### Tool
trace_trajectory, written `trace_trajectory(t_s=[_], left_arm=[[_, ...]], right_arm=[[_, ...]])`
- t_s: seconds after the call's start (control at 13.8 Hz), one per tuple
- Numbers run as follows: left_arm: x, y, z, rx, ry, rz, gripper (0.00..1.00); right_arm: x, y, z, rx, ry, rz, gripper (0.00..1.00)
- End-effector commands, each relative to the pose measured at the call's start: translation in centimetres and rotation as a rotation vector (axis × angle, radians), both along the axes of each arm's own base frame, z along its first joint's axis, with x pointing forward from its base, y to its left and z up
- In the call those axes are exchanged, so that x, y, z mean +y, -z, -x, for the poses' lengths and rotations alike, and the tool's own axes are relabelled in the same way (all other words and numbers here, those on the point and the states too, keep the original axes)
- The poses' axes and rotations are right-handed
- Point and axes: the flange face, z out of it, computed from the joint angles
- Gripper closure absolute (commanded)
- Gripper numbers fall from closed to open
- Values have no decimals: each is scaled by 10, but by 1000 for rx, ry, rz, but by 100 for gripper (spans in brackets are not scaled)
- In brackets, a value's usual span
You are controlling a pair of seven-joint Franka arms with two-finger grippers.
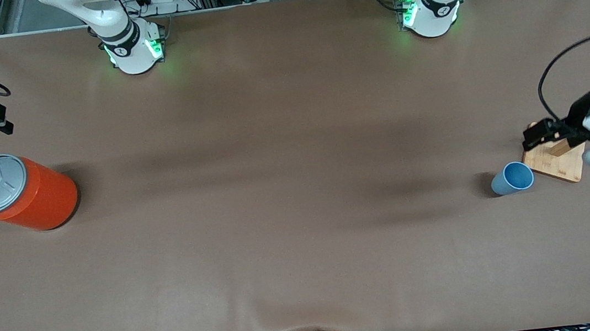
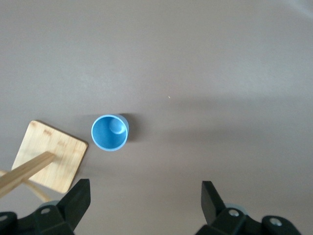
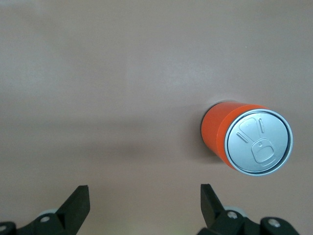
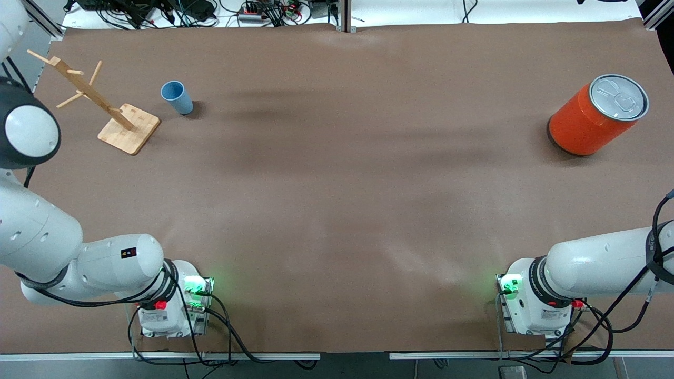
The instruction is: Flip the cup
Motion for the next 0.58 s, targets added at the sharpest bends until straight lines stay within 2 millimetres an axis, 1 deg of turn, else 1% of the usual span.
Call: trace_trajectory(t_s=[0.0,0.07,0.14,0.29,0.36,0.43,0.51], left_arm=[[-5,-45,13,14,4,-20,0],[-8,-48,22,60,2,-28,0],[-11,-59,30,59,-1,-35,0],[-11,-68,36,49,-3,-39,0],[-13,-77,43,34,-6,-45,0],[-15,-79,47,34,-6,-49,0],[-21,-86,53,22,4,-51,0]], right_arm=[[0,-2,-1,3,-5,7,0],[0,-2,-1,3,-5,7,0],[0,-2,-1,3,-6,7,0],[0,-2,-1,3,-6,7,0],[0,-2,-1,3,-6,7,0],[0,-2,-1,3,-5,7,0],[0,-2,-1,3,-5,7,0]])
